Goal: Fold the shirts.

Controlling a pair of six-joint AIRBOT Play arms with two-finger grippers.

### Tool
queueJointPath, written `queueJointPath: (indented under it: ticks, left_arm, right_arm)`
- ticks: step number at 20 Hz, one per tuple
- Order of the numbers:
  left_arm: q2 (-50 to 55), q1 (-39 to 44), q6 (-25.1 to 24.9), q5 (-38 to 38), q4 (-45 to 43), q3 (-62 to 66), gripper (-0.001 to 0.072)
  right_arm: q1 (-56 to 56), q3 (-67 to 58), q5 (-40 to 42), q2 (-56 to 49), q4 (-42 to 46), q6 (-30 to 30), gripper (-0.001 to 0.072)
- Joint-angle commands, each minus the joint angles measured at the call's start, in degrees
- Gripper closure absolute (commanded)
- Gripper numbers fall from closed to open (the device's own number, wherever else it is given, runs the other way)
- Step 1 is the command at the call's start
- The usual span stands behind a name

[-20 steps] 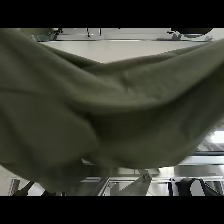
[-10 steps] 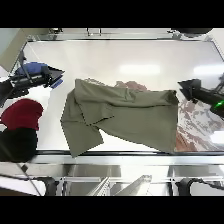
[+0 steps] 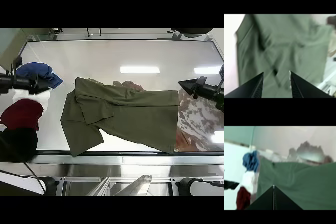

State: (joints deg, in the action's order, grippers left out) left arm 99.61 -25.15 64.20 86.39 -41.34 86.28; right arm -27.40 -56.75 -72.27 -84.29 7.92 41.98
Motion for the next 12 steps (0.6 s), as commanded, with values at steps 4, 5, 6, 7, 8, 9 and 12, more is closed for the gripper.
queueJointPath:
  ticks: [4,5,6,7,8,9,12]
  left_arm:
    - [-7.3,-0.5,2.2,-2.8,-19.6,-21.6,0.0361]
    - [-6.4,-0.5,2.2,-3.7,-19.5,-22.5,0.0361]
    - [-5.2,-0.5,2.0,-4.9,-18.8,-23.1,0.0361]
    - [-4.0,-0.4,1.2,-5.6,-17.4,-23.2,0.0362]
    - [-3.0,-0.5,0.1,-5.8,-15.3,-23.2,0.0362]
    - [-2.0,-0.5,-1.6,-6.1,-12.7,-23.1,0.0361]
    - [0.2,-0.3,-4.8,-8.7,-6.0,-23.2,0.0362]
  right_arm:
    - [-0.4,13.0,-6.0,13.6,11.1,3.8,0.07]
    - [-0.4,15.3,-6.0,15.8,11.0,3.5,0.07]
    - [-0.4,17.0,-6.1,17.7,11.0,3.5,0.07]
    - [-0.4,18.4,-6.2,19.6,11.1,3.5,0.0699]
    - [-0.4,19.3,-6.2,21.3,11.3,3.5,0.0699]
    - [-0.4,19.9,-6.2,23.0,11.4,4.2,0.07]
    - [-0.4,20.2,-6.2,26.1,11.4,5.5,0.0699]
